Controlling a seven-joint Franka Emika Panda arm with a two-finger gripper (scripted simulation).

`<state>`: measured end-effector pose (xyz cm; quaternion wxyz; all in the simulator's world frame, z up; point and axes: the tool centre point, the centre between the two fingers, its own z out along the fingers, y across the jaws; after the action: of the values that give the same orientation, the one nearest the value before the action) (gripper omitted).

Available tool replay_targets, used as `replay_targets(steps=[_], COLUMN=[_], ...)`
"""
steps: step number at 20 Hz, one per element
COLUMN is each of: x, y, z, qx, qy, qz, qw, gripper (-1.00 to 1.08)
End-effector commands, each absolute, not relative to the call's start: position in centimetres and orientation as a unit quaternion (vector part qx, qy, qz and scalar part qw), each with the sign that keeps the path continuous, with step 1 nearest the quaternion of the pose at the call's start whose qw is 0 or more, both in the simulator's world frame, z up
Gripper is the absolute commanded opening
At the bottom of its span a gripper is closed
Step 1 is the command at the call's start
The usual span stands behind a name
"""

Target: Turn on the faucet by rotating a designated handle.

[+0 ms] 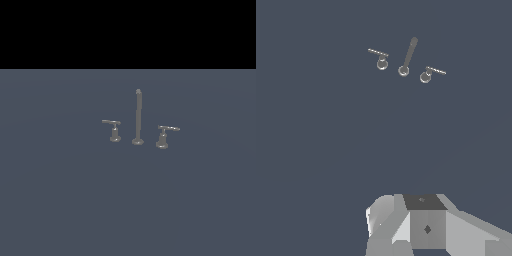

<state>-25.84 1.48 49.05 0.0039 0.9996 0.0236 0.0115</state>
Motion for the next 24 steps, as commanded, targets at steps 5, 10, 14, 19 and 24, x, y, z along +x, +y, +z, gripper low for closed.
replay_targets(steps=[5,10,14,19,24], x=[-25.6,-25.3,-25.3,-24.3,-22.4], y=[2.1,3.3,3.2,3.2,2.9], z=[49.3,49.9,49.8,49.6,49.0], qx=[0.999,0.998,0.998,0.999,1.000], qy=[0.034,0.055,0.052,0.036,0.000], qz=[0.015,0.021,0.021,0.020,0.018], qw=[0.003,0.001,0.001,-0.003,-0.011], gripper=[-1.00,-1.00,-1.00,-1.00,-1.00])
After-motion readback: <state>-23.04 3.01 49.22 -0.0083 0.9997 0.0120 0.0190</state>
